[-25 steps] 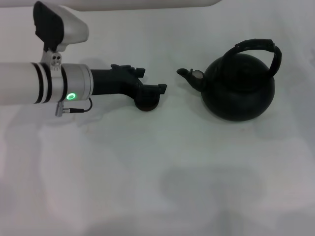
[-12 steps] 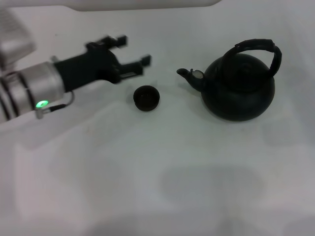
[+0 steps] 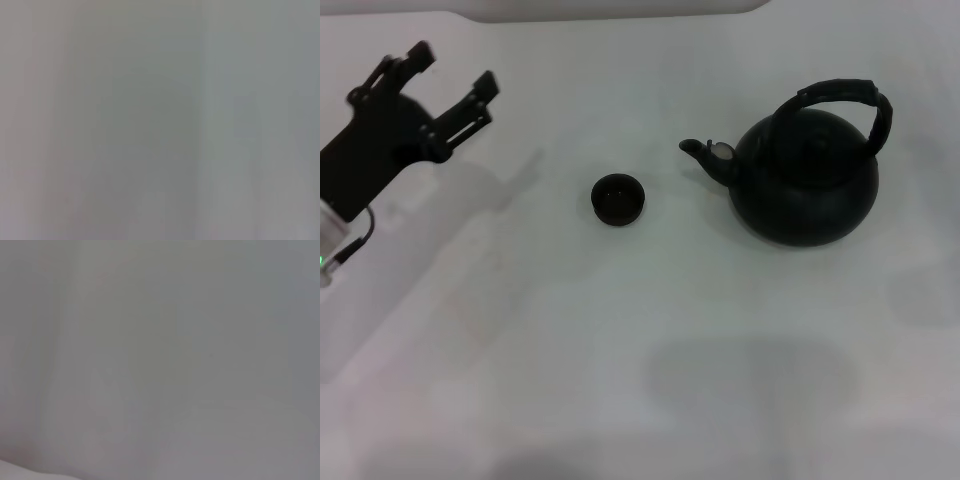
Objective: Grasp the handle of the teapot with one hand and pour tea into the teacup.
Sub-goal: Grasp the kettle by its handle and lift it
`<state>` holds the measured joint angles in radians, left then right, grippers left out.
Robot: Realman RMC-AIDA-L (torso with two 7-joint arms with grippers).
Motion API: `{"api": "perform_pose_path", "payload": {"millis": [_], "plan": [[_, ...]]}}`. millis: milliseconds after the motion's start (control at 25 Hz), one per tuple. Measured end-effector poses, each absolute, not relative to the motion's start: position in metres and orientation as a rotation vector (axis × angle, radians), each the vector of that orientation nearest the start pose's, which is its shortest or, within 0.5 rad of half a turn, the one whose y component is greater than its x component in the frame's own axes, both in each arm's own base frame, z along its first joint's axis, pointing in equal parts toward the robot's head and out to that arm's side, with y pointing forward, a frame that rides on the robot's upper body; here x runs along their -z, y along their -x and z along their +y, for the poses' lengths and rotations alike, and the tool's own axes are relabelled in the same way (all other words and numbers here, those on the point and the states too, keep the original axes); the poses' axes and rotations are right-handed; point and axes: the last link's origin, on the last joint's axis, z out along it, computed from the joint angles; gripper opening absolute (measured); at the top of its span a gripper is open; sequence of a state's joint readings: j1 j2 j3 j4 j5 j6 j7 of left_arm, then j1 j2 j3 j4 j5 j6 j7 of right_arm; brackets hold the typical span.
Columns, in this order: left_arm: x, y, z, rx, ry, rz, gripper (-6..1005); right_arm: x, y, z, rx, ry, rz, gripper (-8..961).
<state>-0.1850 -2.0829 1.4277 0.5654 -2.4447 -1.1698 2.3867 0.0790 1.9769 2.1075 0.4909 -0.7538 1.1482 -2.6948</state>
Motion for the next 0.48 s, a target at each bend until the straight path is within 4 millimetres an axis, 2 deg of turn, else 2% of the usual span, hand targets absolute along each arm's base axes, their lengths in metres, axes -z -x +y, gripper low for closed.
{"api": "perform_pose_path", "payload": {"millis": [200, 480], "plan": [[0.015, 0.313, 0.286, 0.938, 1.955, -0.578, 880, -0.096, -0.397, 0.259, -0.450, 1.753, 0.358, 870], [0.010, 0.321, 0.279, 0.959, 1.880, -0.587, 879, -0.092, -0.386, 0.261, -0.463, 1.829, 0.351, 869]]}}
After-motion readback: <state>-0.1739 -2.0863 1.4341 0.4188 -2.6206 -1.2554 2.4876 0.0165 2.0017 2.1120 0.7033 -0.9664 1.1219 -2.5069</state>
